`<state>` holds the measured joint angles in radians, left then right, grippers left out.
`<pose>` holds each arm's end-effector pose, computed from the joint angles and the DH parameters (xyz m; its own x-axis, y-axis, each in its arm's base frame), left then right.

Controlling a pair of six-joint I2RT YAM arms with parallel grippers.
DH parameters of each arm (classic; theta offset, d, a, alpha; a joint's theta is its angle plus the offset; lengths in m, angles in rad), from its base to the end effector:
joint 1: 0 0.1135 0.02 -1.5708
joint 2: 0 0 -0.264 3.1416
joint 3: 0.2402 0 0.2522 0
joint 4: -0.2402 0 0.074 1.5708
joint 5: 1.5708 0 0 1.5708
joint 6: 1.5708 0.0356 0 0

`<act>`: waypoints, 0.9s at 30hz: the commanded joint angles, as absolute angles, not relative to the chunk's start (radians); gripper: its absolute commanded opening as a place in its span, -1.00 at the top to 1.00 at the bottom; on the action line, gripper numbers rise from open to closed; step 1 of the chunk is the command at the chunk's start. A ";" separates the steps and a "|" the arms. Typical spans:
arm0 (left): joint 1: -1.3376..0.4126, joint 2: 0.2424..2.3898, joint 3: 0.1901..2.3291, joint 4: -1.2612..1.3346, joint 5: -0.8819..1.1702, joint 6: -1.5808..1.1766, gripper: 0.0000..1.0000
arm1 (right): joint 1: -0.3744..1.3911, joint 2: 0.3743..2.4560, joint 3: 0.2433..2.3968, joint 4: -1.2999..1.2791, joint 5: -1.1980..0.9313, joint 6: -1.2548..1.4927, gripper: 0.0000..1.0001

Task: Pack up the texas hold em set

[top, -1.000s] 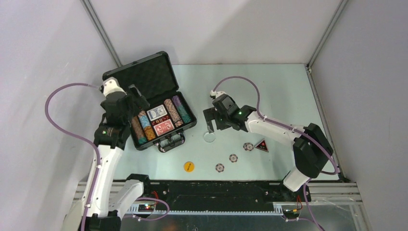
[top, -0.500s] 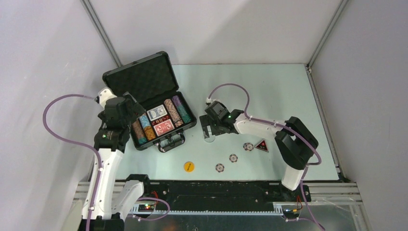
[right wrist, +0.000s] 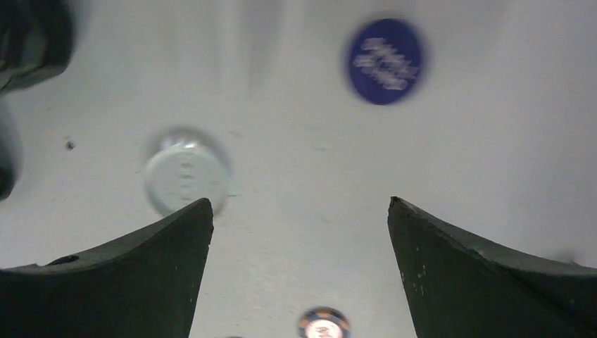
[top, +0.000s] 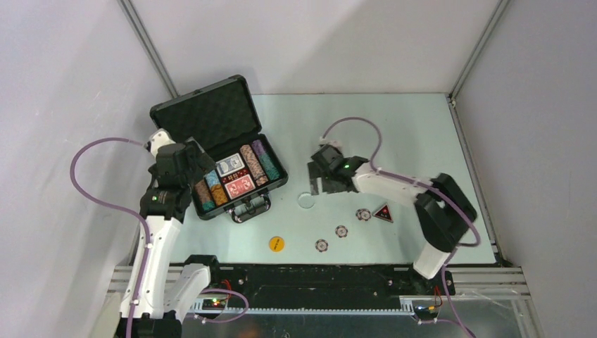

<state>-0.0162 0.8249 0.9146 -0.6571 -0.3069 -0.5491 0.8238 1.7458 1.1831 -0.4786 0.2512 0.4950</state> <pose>0.1706 0.0080 0.3311 -0.3335 -0.4922 -0.8041 -0.4846 0.8211 -0.3016 0.2511 0.2581 0.1999 -0.8131 -0.2008 -0.5464 -0.2718 0.9610 0.0512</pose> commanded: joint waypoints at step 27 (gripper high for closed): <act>-0.008 0.801 0.899 -0.627 -0.173 -0.531 -0.99 | 0.262 1.171 0.638 -0.567 0.199 0.804 -0.87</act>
